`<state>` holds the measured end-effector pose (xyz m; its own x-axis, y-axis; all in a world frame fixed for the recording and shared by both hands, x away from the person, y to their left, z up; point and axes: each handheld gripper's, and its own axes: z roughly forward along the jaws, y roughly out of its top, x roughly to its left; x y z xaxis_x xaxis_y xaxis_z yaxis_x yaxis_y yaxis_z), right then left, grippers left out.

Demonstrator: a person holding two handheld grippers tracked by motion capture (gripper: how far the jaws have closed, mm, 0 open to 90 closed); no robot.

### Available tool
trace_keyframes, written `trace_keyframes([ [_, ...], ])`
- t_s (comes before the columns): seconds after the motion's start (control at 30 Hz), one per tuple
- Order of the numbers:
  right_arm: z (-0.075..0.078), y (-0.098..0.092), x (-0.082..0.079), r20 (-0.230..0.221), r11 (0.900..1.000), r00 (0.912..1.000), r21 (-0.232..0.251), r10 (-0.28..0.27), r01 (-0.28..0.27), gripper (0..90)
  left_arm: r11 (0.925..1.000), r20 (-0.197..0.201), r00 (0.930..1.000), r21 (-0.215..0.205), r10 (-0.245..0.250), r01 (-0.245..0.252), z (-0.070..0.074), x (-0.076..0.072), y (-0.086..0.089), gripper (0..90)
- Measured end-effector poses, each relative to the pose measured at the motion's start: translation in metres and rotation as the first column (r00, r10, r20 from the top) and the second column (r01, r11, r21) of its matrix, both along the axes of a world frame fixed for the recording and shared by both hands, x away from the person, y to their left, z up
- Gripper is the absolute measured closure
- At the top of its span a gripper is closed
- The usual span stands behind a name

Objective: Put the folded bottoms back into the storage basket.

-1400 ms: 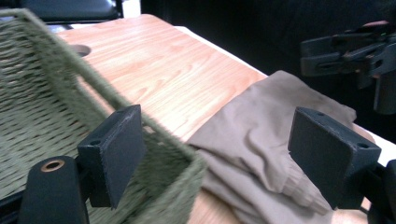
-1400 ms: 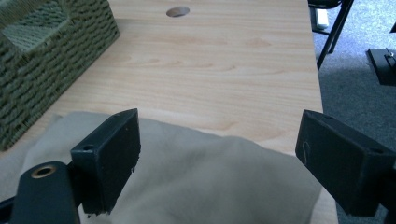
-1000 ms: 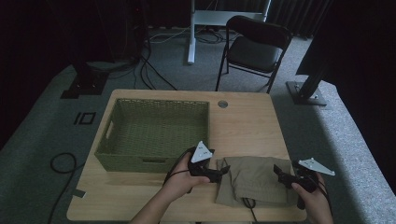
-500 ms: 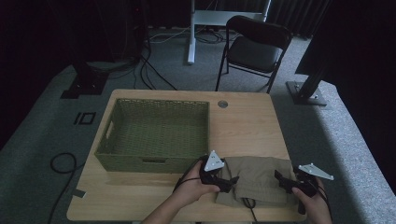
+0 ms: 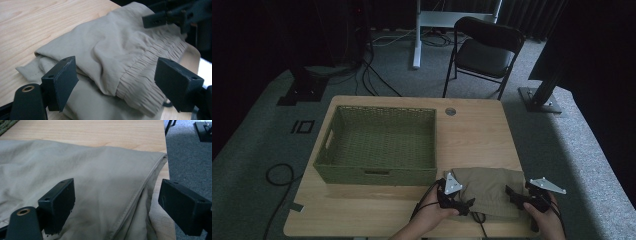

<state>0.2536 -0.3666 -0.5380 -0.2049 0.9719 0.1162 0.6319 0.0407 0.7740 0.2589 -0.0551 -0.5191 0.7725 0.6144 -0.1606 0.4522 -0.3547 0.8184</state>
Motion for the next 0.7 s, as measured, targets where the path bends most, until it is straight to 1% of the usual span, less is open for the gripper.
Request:
trace_keyframes([
  [0.03, -0.001, 0.0, 0.0, -0.002, 1.0, 1.0, -0.002, 0.001, -0.001, 13.4, 0.9999, -0.004, 0.9999, 0.004, 0.014, -0.014, -0.002, 0.0, 0.0, 19.1],
  [0.07, -0.002, 0.001, 0.0, -0.005, 1.0, 1.0, -0.002, 0.0, 0.0, 13.4, 0.9995, -0.007, 0.9995, -0.002, 0.031, -0.031, -0.003, 0.001, -0.001, 18.8],
  [0.1, -0.002, 0.001, 0.001, -0.006, 1.0, 1.0, -0.003, 0.002, -0.002, 13.4, 0.9993, -0.009, 0.9992, 0.001, 0.038, -0.038, -0.004, 0.001, -0.001, 18.9],
  [0.17, -0.004, 0.002, 0.001, -0.01, 1.0, 0.9999, -0.003, 0.007, -0.007, 13.5, 0.9981, -0.016, 0.9981, 0.014, 0.06, -0.06, -0.007, 0.002, -0.001, 18.8],
  [0.2, -0.005, 0.002, 0.0, -0.014, 1.0, 0.9998, -0.002, 0.012, -0.012, 13.5, 0.9979, -0.014, 0.9982, 0.029, 0.058, -0.057, -0.008, 0.002, -0.002, 18.9],
  [0.23, -0.006, 0.003, 0.0, -0.016, 1.0, 0.9997, -0.001, 0.016, -0.016, 13.5, 0.9979, -0.023, 0.998, 0.029, 0.059, -0.059, -0.01, 0.002, -0.003, 18.8],
  [0.27, -0.007, 0.003, 0.0, -0.021, 1.0, 0.9996, 0.001, 0.019, -0.019, 13.6, 0.9975, -0.038, 0.997, 0.019, 0.068, -0.068, -0.011, 0.003, -0.003, 18.7],
  [0.37, -0.009, 0.004, 0.0, -0.032, 1.0, 0.9992, 0.006, 0.024, -0.024, 13.5, 0.9972, -0.056, 0.9957, 0.012, 0.074, -0.073, -0.014, 0.005, -0.005, 18.2],
  [0.4, -0.009, 0.004, -0.001, -0.033, 1.0, 0.9992, 0.012, 0.022, -0.021, 13.5, 0.9971, -0.061, 0.9953, 0.003, 0.076, -0.076, -0.015, 0.005, -0.005, 18.1],
  [0.47, -0.01, 0.004, -0.001, -0.031, 1.0, 0.9992, 0.008, 0.024, -0.024, 13.5, 0.9964, -0.078, 0.9934, -0.004, 0.084, -0.084, -0.018, 0.006, -0.005, 17.1],
  [0.57, -0.011, 0.004, -0.001, -0.042, 1.0, 0.9988, 0.001, 0.025, -0.025, 13.4, 0.9957, -0.069, 0.9933, 0.0, 0.093, -0.093, -0.02, 0.006, -0.004, 15.5],
  [0.6, -0.011, 0.005, -0.001, -0.045, 1.0, 0.9987, 0.002, 0.025, -0.025, 13.5, 0.9953, -0.075, 0.9925, 0.0, 0.097, -0.097, -0.02, 0.006, -0.004, 15.5],
  [0.63, -0.011, 0.004, -0.001, -0.047, 1.0, 0.9986, 0.0, 0.025, -0.025, 13.4, 0.9941, -0.072, 0.9915, 0.001, 0.108, -0.109, -0.02, 0.006, -0.004, 15.3],
  [0.7, -0.012, 0.005, -0.001, -0.059, 1.0, 0.9981, -0.007, 0.021, -0.021, 13.5, 0.9941, -0.057, 0.9925, 0.013, 0.108, -0.108, -0.021, 0.006, -0.004, 15.1],
])
